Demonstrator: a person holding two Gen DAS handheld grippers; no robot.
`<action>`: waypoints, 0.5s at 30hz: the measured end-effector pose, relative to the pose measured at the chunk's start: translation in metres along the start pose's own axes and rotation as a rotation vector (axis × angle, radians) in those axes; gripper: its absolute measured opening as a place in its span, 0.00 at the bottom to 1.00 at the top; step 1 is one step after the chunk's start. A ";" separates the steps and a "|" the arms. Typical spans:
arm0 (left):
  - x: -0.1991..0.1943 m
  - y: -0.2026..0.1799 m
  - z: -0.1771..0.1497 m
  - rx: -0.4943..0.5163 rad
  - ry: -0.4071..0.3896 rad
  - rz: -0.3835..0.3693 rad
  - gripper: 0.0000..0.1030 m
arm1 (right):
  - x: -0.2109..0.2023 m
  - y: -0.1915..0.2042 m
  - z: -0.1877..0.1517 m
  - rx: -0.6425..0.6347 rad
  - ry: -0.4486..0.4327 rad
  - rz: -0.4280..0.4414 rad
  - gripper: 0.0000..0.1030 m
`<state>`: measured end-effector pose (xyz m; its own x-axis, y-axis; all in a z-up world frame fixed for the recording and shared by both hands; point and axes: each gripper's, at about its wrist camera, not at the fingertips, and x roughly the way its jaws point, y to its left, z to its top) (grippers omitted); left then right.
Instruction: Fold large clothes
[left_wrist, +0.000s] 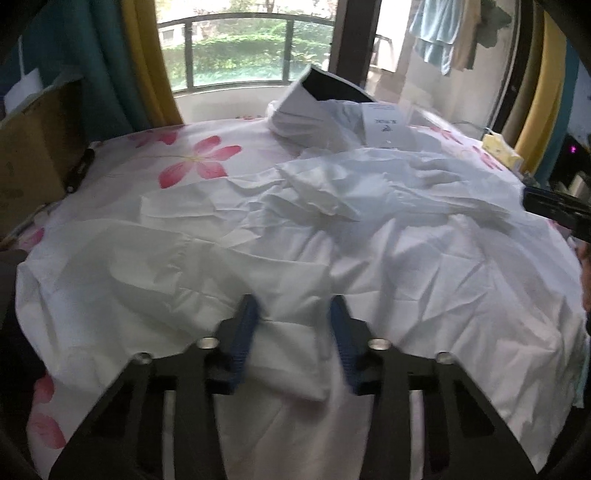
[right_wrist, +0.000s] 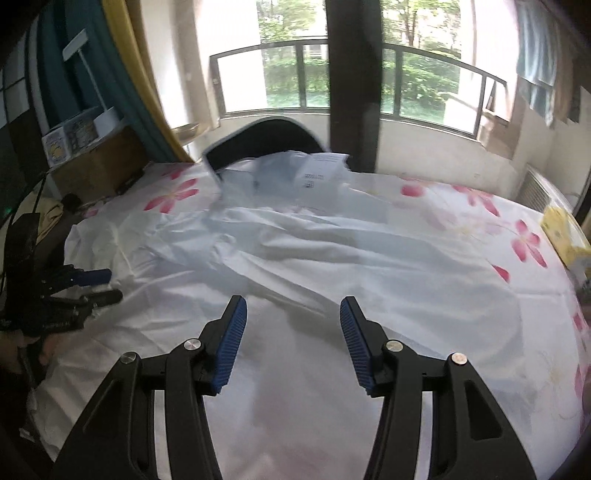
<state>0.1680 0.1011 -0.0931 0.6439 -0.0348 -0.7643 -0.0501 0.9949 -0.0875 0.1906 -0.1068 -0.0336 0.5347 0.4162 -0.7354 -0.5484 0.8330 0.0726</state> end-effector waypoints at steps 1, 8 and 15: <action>-0.001 0.004 0.000 -0.010 -0.001 0.011 0.14 | -0.002 -0.004 -0.002 0.004 -0.002 -0.003 0.51; -0.018 0.010 0.006 -0.043 -0.027 0.034 0.06 | -0.023 -0.032 -0.010 0.040 -0.029 -0.024 0.51; -0.056 -0.013 0.029 -0.043 -0.156 0.014 0.05 | -0.046 -0.041 -0.007 0.031 -0.083 -0.035 0.51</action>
<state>0.1545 0.0927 -0.0302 0.7533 -0.0028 -0.6577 -0.0902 0.9901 -0.1075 0.1840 -0.1625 -0.0080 0.6053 0.4141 -0.6797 -0.5087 0.8581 0.0698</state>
